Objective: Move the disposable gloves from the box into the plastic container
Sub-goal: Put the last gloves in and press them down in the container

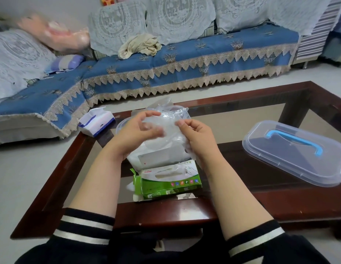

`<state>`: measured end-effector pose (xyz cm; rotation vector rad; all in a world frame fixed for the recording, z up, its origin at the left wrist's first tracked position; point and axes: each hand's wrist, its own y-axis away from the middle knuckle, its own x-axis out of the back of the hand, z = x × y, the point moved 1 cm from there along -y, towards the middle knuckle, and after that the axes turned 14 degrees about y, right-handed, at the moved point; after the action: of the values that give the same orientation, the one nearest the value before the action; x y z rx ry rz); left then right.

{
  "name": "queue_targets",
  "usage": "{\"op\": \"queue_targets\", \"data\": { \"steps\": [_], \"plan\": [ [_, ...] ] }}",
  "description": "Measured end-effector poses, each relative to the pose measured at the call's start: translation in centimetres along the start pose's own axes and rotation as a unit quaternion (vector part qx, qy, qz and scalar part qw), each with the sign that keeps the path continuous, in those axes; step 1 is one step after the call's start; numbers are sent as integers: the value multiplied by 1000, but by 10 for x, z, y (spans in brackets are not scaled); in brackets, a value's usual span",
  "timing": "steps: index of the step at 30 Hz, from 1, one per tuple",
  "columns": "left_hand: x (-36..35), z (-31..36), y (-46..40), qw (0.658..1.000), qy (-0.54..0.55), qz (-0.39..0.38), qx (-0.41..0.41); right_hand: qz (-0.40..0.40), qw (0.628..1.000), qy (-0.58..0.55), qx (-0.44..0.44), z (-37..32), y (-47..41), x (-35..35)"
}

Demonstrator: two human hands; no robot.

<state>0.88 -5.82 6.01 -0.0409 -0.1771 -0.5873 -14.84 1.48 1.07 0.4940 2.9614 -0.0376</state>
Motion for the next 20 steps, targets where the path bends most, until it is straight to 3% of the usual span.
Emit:
{"op": "queue_targets", "data": {
  "steps": [2, 5, 10, 13, 17, 20],
  "plan": [
    [-1, 3, -4, 995, 80, 53, -35, -3, 1000, -6, -9, -2, 1, 0],
    [1, 12, -14, 995, 40, 81, -51, 30, 999, -4, -30, 0, 1, 3],
    [13, 22, -30, 986, 25, 153, -60, 208, 967, -121, -81, 3, -3, 19],
    [28, 12, -44, 971, -33, 230, -55, 248, 964, -69, -58, 4, -4, 22],
    [40, -22, -56, 943, -173, 283, 13, 166, 985, 42, -15, 0, 0, 9],
    [35, -42, -53, 916, -305, 257, 46, 79, 993, 81, 15, 0, 6, -3]
  ]
}}
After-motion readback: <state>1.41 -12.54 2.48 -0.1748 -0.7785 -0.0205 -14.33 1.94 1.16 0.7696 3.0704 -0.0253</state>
